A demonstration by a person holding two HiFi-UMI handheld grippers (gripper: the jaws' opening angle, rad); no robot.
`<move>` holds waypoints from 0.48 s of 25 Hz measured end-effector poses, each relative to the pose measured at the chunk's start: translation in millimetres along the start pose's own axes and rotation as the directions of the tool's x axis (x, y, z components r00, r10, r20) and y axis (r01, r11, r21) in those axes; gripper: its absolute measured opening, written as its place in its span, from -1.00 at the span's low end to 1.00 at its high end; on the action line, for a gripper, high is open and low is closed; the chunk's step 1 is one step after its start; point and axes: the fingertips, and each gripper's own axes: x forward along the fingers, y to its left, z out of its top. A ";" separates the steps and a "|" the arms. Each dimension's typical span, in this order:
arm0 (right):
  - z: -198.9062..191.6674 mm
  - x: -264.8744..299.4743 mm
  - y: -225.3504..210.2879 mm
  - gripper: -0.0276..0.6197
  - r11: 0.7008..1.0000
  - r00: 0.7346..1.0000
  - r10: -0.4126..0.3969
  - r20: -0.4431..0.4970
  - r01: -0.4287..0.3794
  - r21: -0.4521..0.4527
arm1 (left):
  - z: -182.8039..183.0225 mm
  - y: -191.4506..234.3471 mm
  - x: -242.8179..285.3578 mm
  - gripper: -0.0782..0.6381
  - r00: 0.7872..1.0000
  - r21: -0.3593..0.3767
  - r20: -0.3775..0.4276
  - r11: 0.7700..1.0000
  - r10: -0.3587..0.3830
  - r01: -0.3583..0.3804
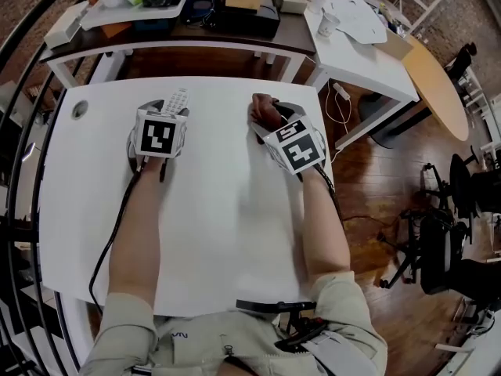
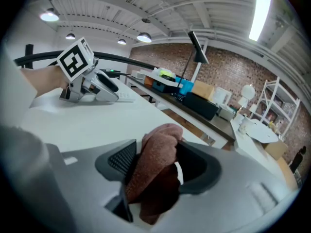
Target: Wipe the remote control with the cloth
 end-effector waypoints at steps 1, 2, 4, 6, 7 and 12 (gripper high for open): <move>3.4 -4.5 -0.9 -0.08 1.000 1.000 -0.004 0.014 0.004 0.009 | 1.9 -2.1 -3.6 -0.05 1.000 -0.004 0.020 1.000 -0.010 0.010; 7.9 -9.9 -2.5 -0.06 1.000 0.999 -0.014 0.034 0.014 0.019 | 5.4 -3.3 -9.9 -0.06 0.999 -0.012 0.043 1.000 -0.013 0.014; 17.3 -23.5 -5.6 -0.06 0.998 0.996 -0.044 0.082 0.041 0.040 | 15.0 0.3 -25.5 -0.10 0.995 -0.021 0.102 1.000 0.006 -0.004; 24.1 -39.5 -5.5 -0.06 0.996 0.988 -0.079 0.133 0.073 0.054 | 27.9 4.1 -44.9 -0.15 0.983 -0.023 0.184 0.999 0.027 -0.023; 26.6 -48.0 -3.7 -0.06 0.994 0.982 -0.098 0.159 0.090 0.056 | 35.9 2.4 -57.4 -0.19 0.972 -0.024 0.233 0.999 0.027 -0.022; 47.1 -99.3 22.3 -0.08 0.990 0.934 -0.141 0.327 0.123 0.076 | 70.0 -23.8 -129.6 -0.46 0.893 -0.015 0.449 1.000 -0.016 0.025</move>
